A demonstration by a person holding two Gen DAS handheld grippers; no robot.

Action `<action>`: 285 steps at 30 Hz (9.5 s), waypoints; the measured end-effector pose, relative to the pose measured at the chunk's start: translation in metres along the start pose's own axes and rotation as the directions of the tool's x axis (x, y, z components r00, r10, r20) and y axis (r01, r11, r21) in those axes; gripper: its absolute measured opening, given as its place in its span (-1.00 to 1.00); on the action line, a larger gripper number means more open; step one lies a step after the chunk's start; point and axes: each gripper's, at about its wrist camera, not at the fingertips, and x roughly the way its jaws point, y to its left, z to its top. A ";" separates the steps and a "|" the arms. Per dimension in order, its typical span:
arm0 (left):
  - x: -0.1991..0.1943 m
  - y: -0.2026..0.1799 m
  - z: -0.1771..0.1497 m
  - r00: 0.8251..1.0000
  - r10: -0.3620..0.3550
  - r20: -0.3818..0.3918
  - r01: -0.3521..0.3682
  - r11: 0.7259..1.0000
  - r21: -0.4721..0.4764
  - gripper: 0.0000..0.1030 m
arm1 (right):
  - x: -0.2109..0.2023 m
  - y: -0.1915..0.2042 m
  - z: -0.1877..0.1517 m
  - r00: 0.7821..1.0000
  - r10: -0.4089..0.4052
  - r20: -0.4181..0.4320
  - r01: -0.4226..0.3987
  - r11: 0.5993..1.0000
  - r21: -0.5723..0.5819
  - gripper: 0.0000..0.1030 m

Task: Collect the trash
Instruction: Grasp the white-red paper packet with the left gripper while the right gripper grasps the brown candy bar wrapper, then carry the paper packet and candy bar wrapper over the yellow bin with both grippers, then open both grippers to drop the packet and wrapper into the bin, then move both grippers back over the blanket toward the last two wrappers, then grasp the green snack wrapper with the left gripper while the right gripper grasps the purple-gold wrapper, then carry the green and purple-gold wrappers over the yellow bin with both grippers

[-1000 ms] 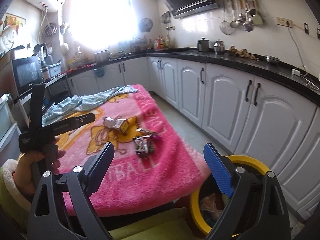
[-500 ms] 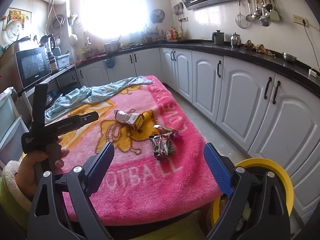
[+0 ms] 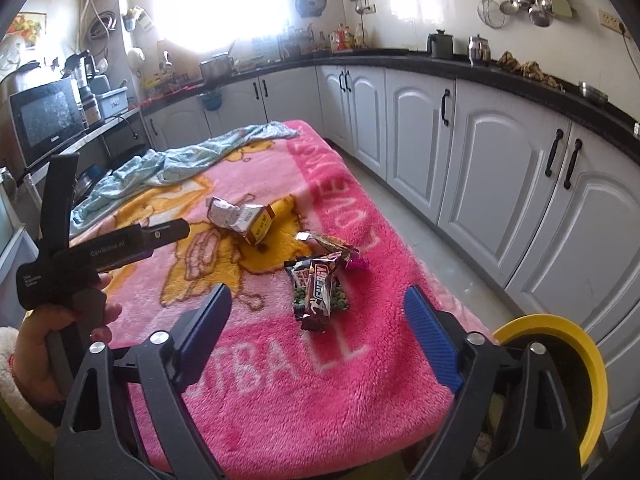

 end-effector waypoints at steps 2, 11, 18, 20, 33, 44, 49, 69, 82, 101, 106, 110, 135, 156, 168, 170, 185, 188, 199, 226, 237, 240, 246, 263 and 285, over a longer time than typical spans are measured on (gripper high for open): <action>0.007 -0.001 0.004 1.000 -0.007 -0.011 0.007 1.000 -0.010 0.79 | 0.011 -0.002 0.001 1.000 0.003 -0.016 -0.003 1.000 0.006 0.50; 0.041 0.004 0.023 0.994 -0.076 -0.079 0.067 0.991 -0.119 0.78 | 0.053 -0.009 0.005 0.993 0.049 -0.108 -0.044 0.998 0.044 0.06; 0.069 0.016 0.034 0.985 -0.118 -0.129 0.084 0.968 -0.238 0.69 | 0.092 -0.024 0.004 0.977 0.077 -0.200 -0.056 0.992 0.109 -0.24; 0.077 0.020 0.036 0.982 -0.123 -0.144 0.080 0.959 -0.271 0.68 | 0.097 -0.024 0.001 0.972 0.090 -0.215 -0.066 0.991 0.120 -0.45; 0.100 0.038 0.053 0.981 -0.080 -0.178 0.000 0.913 -0.409 0.46 | 0.075 0.000 -0.011 0.959 0.181 -0.218 -0.167 0.983 0.081 -0.56; 0.106 0.044 0.062 0.979 0.022 -0.202 -0.093 0.932 -0.350 -0.22 | 0.040 -0.005 -0.016 0.968 0.169 -0.186 -0.161 0.985 0.059 -0.56; 0.092 0.048 0.052 0.984 -0.040 -0.173 -0.022 0.939 -0.344 -0.40 | 0.027 -0.011 -0.016 0.973 0.158 -0.168 -0.149 0.987 0.063 -0.56; -0.003 -0.032 -0.004 0.998 -0.047 -0.046 0.052 0.994 0.098 -0.47 | -0.028 -0.025 -0.023 0.986 0.132 -0.099 -0.125 0.989 0.074 -0.56; -0.036 -0.101 -0.029 0.981 -0.189 -0.045 0.194 0.952 0.237 -0.47 | -0.084 -0.066 -0.028 0.999 0.051 -0.001 -0.050 0.989 0.138 -0.56; -0.007 -0.231 -0.077 0.905 -0.363 -0.223 0.422 0.834 0.356 -0.47 | -0.151 -0.175 -0.072 0.982 -0.178 0.064 0.142 0.918 0.371 -0.56; 0.002 -0.252 -0.090 0.892 -0.371 -0.258 0.446 0.809 0.382 -0.47 | -0.163 -0.196 -0.082 0.973 -0.215 0.082 0.161 0.891 0.425 -0.56; 0.013 -0.267 -0.101 0.875 -0.384 -0.296 0.478 0.789 0.387 -0.47 | -0.164 -0.207 -0.085 0.972 -0.219 0.086 0.156 0.873 0.461 -0.55; 0.025 -0.234 -0.100 0.932 -0.278 -0.234 0.352 0.847 0.398 0.79 | -0.162 -0.215 -0.086 0.958 -0.264 0.114 0.169 0.838 0.519 0.10; -0.010 -0.138 -0.059 0.979 -0.176 -0.103 0.199 0.935 0.294 0.79 | -0.155 -0.155 -0.056 0.967 -0.203 0.153 0.139 0.927 0.347 0.44; -0.010 -0.085 -0.058 0.991 -0.086 -0.101 0.111 0.957 0.270 0.79 | -0.133 -0.114 -0.031 0.984 -0.110 0.139 0.076 0.969 0.234 0.49; -0.008 -0.079 -0.058 0.992 -0.067 -0.103 0.093 0.957 0.273 0.79 | -0.124 -0.109 -0.027 0.987 -0.097 0.126 0.068 0.973 0.219 0.49; 0.036 -0.050 -0.051 0.950 -0.196 -0.242 0.216 0.975 0.059 -0.02 | -0.049 -0.080 0.002 1.000 -0.002 0.020 0.000 0.995 0.098 0.43; 0.046 -0.047 -0.050 0.940 -0.219 -0.261 0.231 0.973 0.014 -0.14 | -0.026 -0.076 0.007 1.000 0.020 -0.016 -0.019 0.997 0.081 0.32; 0.072 -0.047 -0.045 0.926 -0.244 -0.288 0.244 0.969 -0.036 -0.67 | 0.057 -0.054 0.035 0.983 0.113 -0.147 -0.113 0.994 0.007 -0.01; 0.029 -0.050 -0.046 0.960 -0.183 -0.210 0.211 0.970 0.117 -0.96 | 0.070 -0.065 -0.010 0.963 0.126 -0.237 -0.102 0.989 0.111 -0.57; -0.003 -0.097 -0.051 0.955 -0.237 -0.176 0.273 0.937 0.218 -0.96 | -0.032 -0.100 -0.023 0.991 0.106 -0.082 -0.088 0.976 0.198 -0.57; -0.010 -0.114 -0.053 0.950 -0.257 -0.175 0.295 0.922 0.250 -0.96 | -0.059 -0.114 -0.026 0.996 0.077 -0.039 -0.066 0.971 0.231 -0.57; -0.021 -0.146 -0.056 0.940 -0.294 -0.172 0.334 0.893 0.302 -0.96 | -0.107 -0.138 -0.033 0.999 0.029 0.037 -0.038 0.960 0.278 -0.57; -0.033 -0.223 -0.073 0.912 -0.367 -0.180 0.409 0.804 0.431 -0.96 | -0.189 -0.169 -0.056 0.972 -0.168 0.167 0.112 0.947 0.300 -0.57; 0.006 -0.262 -0.116 0.884 -0.372 -0.282 0.466 0.745 0.478 -0.96 | -0.193 -0.195 -0.087 0.939 -0.314 0.140 0.238 0.888 0.392 -0.57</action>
